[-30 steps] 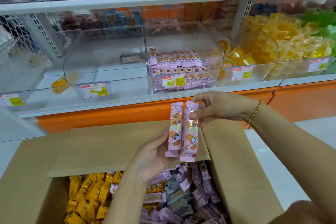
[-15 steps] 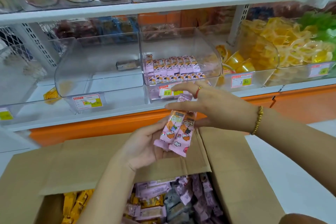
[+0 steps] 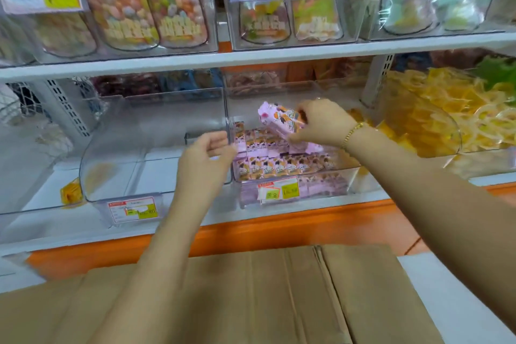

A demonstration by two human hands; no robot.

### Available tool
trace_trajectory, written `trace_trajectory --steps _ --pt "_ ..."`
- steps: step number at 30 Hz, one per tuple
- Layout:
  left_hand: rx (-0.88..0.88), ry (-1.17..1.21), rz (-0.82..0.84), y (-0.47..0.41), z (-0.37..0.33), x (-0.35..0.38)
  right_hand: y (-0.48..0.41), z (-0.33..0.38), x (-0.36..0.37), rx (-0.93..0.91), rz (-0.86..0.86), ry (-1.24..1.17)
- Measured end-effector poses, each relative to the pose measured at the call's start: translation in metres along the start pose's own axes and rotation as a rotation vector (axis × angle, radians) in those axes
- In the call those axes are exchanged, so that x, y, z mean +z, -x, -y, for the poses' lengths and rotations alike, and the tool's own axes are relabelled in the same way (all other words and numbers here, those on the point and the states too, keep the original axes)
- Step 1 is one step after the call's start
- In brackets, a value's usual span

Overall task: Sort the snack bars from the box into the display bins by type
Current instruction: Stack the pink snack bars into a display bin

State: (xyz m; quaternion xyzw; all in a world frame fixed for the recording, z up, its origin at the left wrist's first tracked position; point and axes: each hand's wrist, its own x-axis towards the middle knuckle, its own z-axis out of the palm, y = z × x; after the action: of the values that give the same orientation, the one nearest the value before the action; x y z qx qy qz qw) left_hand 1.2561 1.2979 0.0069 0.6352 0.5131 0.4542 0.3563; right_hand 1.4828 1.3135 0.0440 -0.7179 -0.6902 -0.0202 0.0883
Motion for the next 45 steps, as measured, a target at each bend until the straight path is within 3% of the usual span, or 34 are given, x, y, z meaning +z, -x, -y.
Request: trace_trajectory --steps 2,6,12,16,20,25,27,29,31,33,36,39,41,45 --pt "0.055 -0.165 0.028 -0.007 0.011 0.010 -0.033 0.006 0.026 0.151 0.154 -0.027" --pt "0.077 -0.152 -0.022 -0.019 0.025 0.011 -0.072 0.029 0.065 0.248 0.355 -0.083" --pt "0.105 -0.089 -0.007 -0.019 0.031 0.009 -0.096 0.065 0.073 0.287 0.285 -0.305" --pt "0.108 -0.068 -0.020 -0.018 0.033 0.011 -0.084 0.062 0.074 0.328 0.283 -0.349" --pt "0.132 -0.123 -0.049 -0.006 0.028 0.010 -0.054 0.056 0.066 0.306 0.161 -0.307" --pt "0.147 -0.020 -0.167 0.058 0.032 -0.004 0.029 0.063 0.048 0.080 -0.074 -0.360" --pt "0.114 0.004 -0.167 0.094 0.049 -0.009 0.073 0.071 0.048 -0.022 -0.080 -0.448" --pt "0.080 -0.027 -0.138 0.134 0.075 -0.014 0.116 0.080 0.051 -0.104 0.024 -0.565" --pt "-0.018 -0.077 -0.111 0.177 0.107 -0.016 0.151 0.086 0.063 -0.097 0.301 -0.637" --pt "-0.136 -0.127 -0.097 0.219 0.139 -0.016 0.183 0.086 0.086 -0.029 0.626 -0.647" --pt "-0.393 -0.297 -0.071 0.273 0.192 -0.014 0.234 0.077 0.146 0.155 0.888 -0.723" --pt "-0.590 -0.407 0.027 0.308 0.233 -0.012 0.281 0.070 0.219 0.329 0.824 -0.620" --pt "-0.556 -0.489 0.135 0.312 0.239 -0.009 0.308 0.066 0.254 0.363 0.706 -0.464" --pt "-0.439 -0.672 0.483 0.300 0.236 0.009 0.341 0.064 0.286 0.308 0.720 -0.415"
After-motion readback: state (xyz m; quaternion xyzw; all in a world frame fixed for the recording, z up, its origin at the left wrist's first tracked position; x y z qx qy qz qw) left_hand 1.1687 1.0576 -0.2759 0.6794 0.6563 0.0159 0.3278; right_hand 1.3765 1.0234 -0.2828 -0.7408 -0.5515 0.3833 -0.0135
